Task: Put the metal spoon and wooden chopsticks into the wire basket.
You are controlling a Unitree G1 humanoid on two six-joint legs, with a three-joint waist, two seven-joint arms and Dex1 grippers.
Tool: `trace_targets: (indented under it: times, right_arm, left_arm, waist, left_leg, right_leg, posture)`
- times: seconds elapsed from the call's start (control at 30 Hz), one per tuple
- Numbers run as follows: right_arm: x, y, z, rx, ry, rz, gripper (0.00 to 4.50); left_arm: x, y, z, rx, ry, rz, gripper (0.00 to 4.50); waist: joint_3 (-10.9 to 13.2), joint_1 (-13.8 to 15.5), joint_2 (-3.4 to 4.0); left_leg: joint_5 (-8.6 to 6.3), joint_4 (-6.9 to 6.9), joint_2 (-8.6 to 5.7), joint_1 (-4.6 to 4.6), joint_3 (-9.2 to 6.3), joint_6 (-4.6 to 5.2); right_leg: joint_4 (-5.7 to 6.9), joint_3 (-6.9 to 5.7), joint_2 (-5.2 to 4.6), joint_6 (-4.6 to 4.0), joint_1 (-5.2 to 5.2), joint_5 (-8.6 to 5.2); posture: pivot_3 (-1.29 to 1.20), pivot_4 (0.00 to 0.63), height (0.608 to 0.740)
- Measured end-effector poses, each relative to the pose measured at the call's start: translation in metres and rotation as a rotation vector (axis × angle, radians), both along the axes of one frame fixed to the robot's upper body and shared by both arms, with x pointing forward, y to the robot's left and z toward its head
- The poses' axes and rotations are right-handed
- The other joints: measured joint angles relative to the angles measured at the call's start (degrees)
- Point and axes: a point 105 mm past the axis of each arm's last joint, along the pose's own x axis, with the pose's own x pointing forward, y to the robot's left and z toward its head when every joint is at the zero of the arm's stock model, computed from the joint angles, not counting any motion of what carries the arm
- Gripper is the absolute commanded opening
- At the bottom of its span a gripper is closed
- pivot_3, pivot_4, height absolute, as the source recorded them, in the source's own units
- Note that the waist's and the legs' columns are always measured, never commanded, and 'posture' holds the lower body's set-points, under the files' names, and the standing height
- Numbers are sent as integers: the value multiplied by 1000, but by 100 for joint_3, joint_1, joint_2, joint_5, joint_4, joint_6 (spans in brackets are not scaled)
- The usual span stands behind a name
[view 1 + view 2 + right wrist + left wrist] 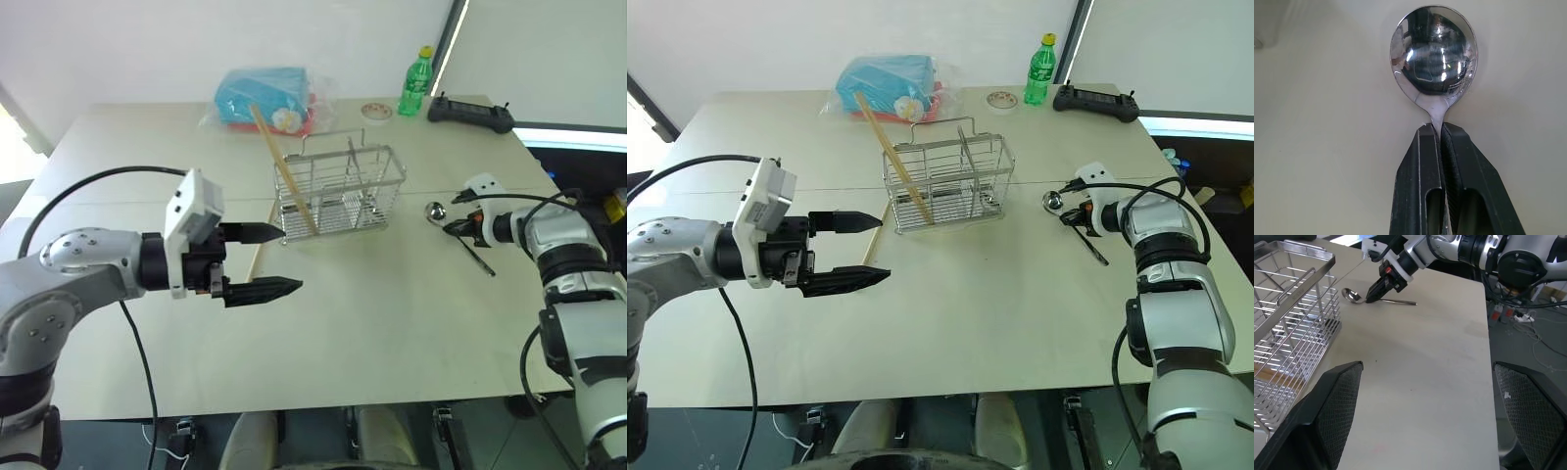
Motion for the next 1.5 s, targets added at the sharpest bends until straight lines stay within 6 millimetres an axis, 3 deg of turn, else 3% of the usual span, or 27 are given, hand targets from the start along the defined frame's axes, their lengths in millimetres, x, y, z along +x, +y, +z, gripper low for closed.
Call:
trace_targets:
  times: [0.23,0.33,0.4,0.47,0.6,0.7,0.73,0.9,1.0,1.23,1.5]
  right_arm:
    - [-7,4,2,-9,-31,61,37]
    - [-18,18,20,41,-138,131,37]
    - [-33,33,46,133,-226,169,37]
    - [-51,36,68,168,-272,176,37]
    - [-94,45,75,244,-243,187,37]
    - [-107,61,93,335,-276,206,37]
    - [-106,65,105,373,-319,207,37]
    - [-93,93,204,500,-705,235,37]
    - [-79,111,230,557,-814,229,37]
    - [-29,139,219,621,-795,136,37]
    - [3,159,202,556,-833,135,37]
  left_arm:
    - [5,0,9,-5,-38,-7,4500]
    - [13,1,14,-8,-61,-1,4500]
    - [18,1,17,-17,-71,2,4500]
    - [22,2,19,-22,-85,10,4500]
    - [32,5,21,-12,-125,46,4500]
    - [36,5,21,-19,-127,51,4500]
    - [37,5,22,-25,-127,53,4500]
    - [45,1,33,-62,-170,58,4500]
    - [50,2,33,-73,-163,75,4500]
    - [53,3,32,-77,-162,89,4500]
    - [51,5,34,-70,-177,104,4500]
  waist:
    - [2,12,3]
    - [8,38,14]
    - [12,43,21]
    - [11,48,19]
    - [5,59,8]
    - [9,17,15]
    - [10,9,15]
    - [9,27,16]
    - [7,30,12]
    - [8,24,14]
    - [8,3,14]
  left_leg:
    - [0,-3,0,-4,-2,0]
    - [0,-2,0,-19,-4,0]
    - [0,-3,0,-24,-5,1]
    - [-1,-5,0,-23,-8,2]
    - [-3,0,0,-22,-12,5]
    - [-3,10,3,-16,-2,5]
    - [-3,14,6,-13,-1,5]
    - [-3,9,7,-11,-10,5]
    - [-3,-9,5,-25,-11,5]
    - [-2,-31,-3,-33,-4,5]
    - [-1,-31,0,-29,-6,3]
  right_leg:
    - [1,0,1,1,-6,0]
    - [1,0,2,20,-17,9]
    - [1,1,2,23,-23,11]
    - [1,0,2,25,-21,9]
    - [-4,-4,2,8,-13,-3]
    - [-1,3,2,7,-14,1]
    - [-1,3,4,6,-14,1]
    - [3,2,10,0,-17,6]
    - [0,3,10,9,-32,11]
    - [-1,8,5,25,-50,20]
    - [10,8,9,24,-54,20]
  posture:
    - [0,150,720]
    - [0,150,720]
    - [0,150,720]
    - [0,150,720]
    - [0,150,720]
    - [0,150,720]
    - [0,150,720]
    - [0,150,720]
    - [0,150,720]
    - [0,150,720]
    - [0,150,720]
